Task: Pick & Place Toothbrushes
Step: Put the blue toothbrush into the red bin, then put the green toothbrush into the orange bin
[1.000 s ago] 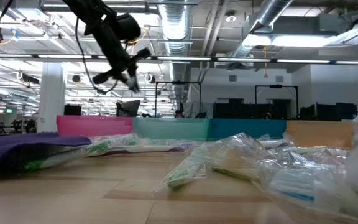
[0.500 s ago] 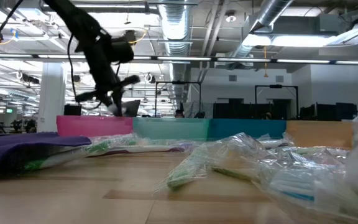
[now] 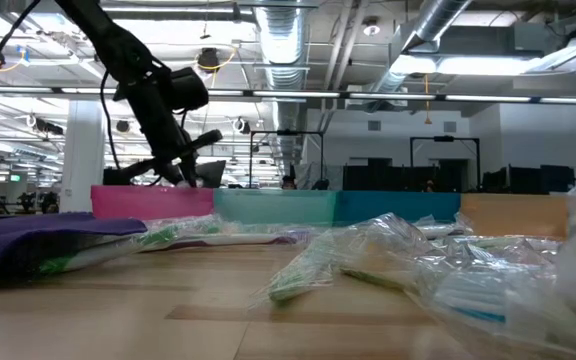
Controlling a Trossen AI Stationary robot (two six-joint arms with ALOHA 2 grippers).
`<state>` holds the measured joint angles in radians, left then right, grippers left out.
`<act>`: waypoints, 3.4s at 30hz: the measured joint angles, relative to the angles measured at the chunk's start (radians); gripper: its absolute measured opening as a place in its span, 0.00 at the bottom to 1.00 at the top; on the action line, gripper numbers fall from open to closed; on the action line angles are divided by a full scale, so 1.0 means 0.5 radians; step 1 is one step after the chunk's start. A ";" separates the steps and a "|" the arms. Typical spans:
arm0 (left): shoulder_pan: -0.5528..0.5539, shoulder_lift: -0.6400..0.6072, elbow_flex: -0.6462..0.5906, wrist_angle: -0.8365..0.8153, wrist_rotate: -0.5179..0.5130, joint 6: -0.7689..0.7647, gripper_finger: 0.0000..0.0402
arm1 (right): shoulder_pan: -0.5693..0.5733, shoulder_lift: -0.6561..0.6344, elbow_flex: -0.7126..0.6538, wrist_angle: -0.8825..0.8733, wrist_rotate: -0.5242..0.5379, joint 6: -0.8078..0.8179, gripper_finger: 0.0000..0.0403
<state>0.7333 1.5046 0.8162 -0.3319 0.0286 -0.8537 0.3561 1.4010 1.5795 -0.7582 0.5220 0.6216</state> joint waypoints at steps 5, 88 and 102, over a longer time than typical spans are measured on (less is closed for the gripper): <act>0.014 0.071 0.000 -0.006 -0.004 0.052 0.03 | 0.003 0.003 -0.001 0.000 -0.005 0.000 0.68; -0.623 -0.873 0.002 0.596 0.213 -0.196 0.54 | -0.021 0.003 -0.001 0.129 -0.010 -0.385 0.68; -1.276 -0.872 0.002 0.607 0.110 -0.440 0.54 | 0.214 0.003 -0.001 0.122 -0.010 -0.199 0.68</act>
<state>0.0954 1.0687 0.8169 -0.0284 0.0835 -1.0735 0.4629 1.4025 1.5791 -0.6975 0.5171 0.5224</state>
